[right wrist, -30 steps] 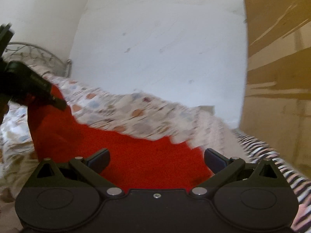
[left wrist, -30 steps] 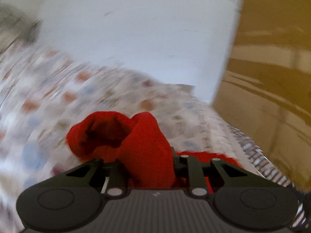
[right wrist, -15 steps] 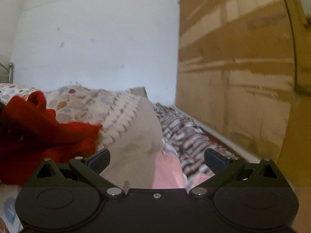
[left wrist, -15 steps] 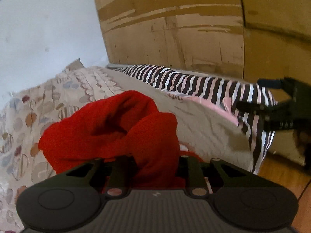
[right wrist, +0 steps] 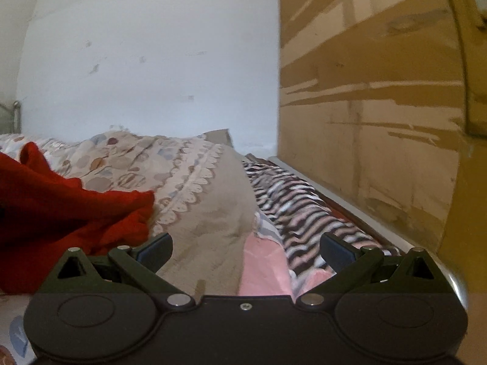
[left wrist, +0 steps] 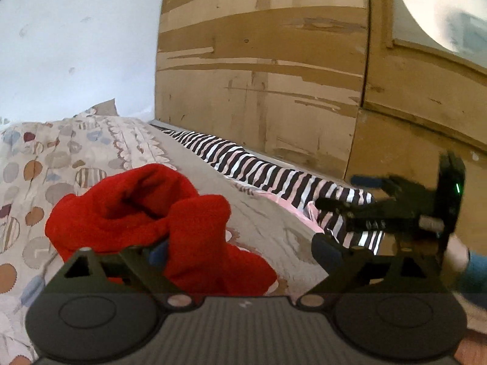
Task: Fold small clothes
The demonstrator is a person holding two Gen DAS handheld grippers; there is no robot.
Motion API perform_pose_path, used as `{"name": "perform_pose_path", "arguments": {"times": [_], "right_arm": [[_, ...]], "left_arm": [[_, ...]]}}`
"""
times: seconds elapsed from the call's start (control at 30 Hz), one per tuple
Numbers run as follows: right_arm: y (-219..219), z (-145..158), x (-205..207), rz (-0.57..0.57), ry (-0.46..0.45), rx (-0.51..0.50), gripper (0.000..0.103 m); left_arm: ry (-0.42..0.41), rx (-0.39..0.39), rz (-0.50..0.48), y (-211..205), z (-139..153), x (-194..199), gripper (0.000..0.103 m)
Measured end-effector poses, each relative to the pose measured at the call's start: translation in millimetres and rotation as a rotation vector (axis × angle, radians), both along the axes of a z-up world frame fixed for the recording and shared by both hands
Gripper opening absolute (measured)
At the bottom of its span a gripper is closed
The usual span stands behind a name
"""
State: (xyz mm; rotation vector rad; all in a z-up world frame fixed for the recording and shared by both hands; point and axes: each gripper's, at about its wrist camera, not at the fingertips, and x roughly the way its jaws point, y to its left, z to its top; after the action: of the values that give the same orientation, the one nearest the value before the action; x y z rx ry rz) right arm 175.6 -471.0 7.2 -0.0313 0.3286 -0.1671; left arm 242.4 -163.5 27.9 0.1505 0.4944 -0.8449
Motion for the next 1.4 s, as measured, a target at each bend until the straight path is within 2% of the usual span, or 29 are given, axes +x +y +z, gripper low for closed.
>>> {"name": "perform_pose_path", "arguments": {"times": [0.13, 0.27, 0.37, 0.5, 0.63, 0.77, 0.87, 0.97, 1.0, 1.07, 1.1, 1.13, 1.17, 1.2, 1.27, 1.4], "right_arm": [[5.7, 26.7, 27.9, 0.134, 0.036, -0.077, 0.102], [12.9, 65.3, 70.8, 0.382, 0.096, -0.19, 0.102], [24.0, 95.2, 104.8, 0.566, 0.187, -0.159, 0.102], [57.7, 122.7, 142.0, 0.728, 0.302, -0.103, 0.1], [99.7, 137.3, 159.8, 0.86, 0.394, -0.149, 0.095], [127.4, 138.5, 168.1, 0.966, 0.475, -0.116, 0.092], [139.5, 133.3, 167.8, 0.99, 0.499, -0.077, 0.09], [151.6, 122.7, 174.9, 0.969, 0.527, -0.031, 0.085], [156.5, 118.7, 177.2, 0.969, 0.536, -0.024, 0.081], [164.8, 110.0, 181.8, 0.971, 0.557, -0.032, 0.064], [167.7, 106.1, 183.4, 0.969, 0.565, -0.043, 0.043], [169.1, 101.9, 184.2, 0.96, 0.575, -0.06, 0.029], [169.0, 99.9, 184.9, 0.954, 0.579, -0.067, 0.029], [166.1, 99.0, 184.2, 0.943, 0.569, -0.067, 0.025], [153.6, 101.1, 180.8, 0.898, 0.526, -0.048, 0.021], [108.0, 98.2, 166.9, 0.761, 0.44, 0.07, 0.018]], "left_arm": [[-0.008, -0.012, -0.032, 5.3, -7.4, -8.9, 0.096], [-0.01, -0.026, -0.053, 7.0, -16.8, -12.5, 0.097], [-0.017, -0.025, -0.048, 5.2, -20.9, -13.0, 0.097], [-0.043, 0.005, -0.055, -0.5, -23.8, -16.2, 0.098], [-0.054, 0.021, -0.061, -2.4, -25.9, -17.6, 0.098], [-0.046, 0.015, -0.062, -3.5, -25.8, -16.1, 0.098], [-0.048, 0.019, -0.062, -4.8, -26.4, -15.8, 0.098], [-0.057, 0.033, -0.061, -7.1, -27.2, -17.0, 0.098], [-0.058, 0.037, -0.06, -7.6, -27.2, -17.3, 0.098], [-0.058, 0.041, -0.058, -8.3, -27.1, -17.4, 0.098], [-0.056, 0.042, -0.057, -8.4, -26.8, -17.2, 0.098], [-0.055, 0.044, -0.056, -8.5, -26.6, -16.8, 0.098], [-0.053, 0.045, -0.057, -8.7, -26.1, -16.3, 0.098], [-0.052, 0.043, -0.056, -8.5, -25.8, -15.9, 0.098], [-0.05, 0.04, -0.055, -7.9, -25.4, -15.4, 0.098], [-0.052, 0.032, -0.052, -5.1, -25.3, -16.7, 0.098]]}}
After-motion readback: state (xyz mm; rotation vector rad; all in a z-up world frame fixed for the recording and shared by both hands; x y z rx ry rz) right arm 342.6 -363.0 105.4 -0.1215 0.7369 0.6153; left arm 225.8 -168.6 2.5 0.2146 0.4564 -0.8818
